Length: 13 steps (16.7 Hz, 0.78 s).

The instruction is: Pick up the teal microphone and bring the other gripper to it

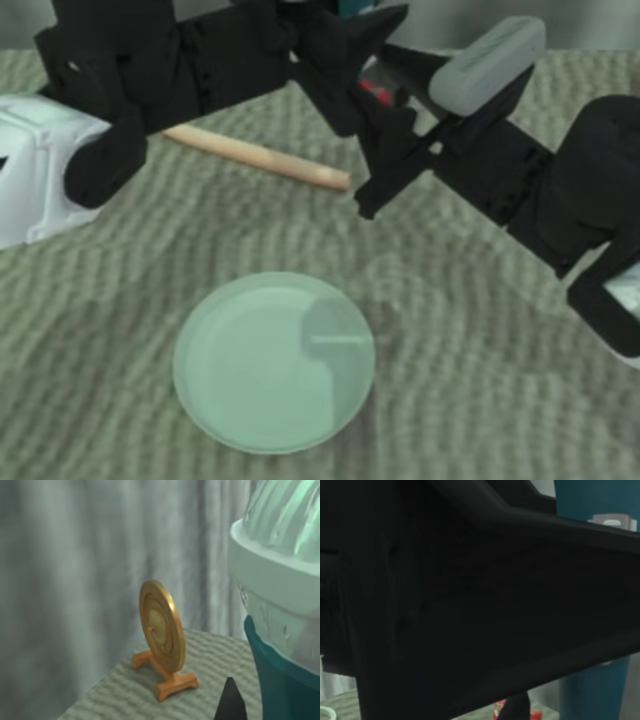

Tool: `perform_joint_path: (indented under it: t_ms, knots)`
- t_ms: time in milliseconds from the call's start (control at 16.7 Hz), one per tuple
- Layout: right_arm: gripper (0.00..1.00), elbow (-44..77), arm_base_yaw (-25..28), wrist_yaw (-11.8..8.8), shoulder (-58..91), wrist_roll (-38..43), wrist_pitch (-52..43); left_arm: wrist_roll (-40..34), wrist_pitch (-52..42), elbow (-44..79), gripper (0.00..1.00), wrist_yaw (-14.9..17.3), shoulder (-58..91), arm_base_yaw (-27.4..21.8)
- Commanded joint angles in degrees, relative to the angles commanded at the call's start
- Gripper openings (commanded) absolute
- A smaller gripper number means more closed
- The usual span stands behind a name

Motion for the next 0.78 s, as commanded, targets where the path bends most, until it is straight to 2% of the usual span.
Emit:
perform_joint_path:
  t_ms: [180, 240, 780]
  knots:
    - [0.98, 0.0, 0.0, 0.0, 0.0, 0.0, 0.0, 0.0, 0.0, 0.0, 0.00, 0.0, 0.0, 0.0]
    - [1.00, 0.0, 0.0, 0.0, 0.0, 0.0, 0.0, 0.0, 0.0, 0.0, 0.00, 0.0, 0.0, 0.0]
    - [1.00, -0.4, -0.2, 0.2, 0.1, -0.2, 0.0, 0.2, -0.1, 0.2, 0.00, -0.1, -0.3, 0.1]
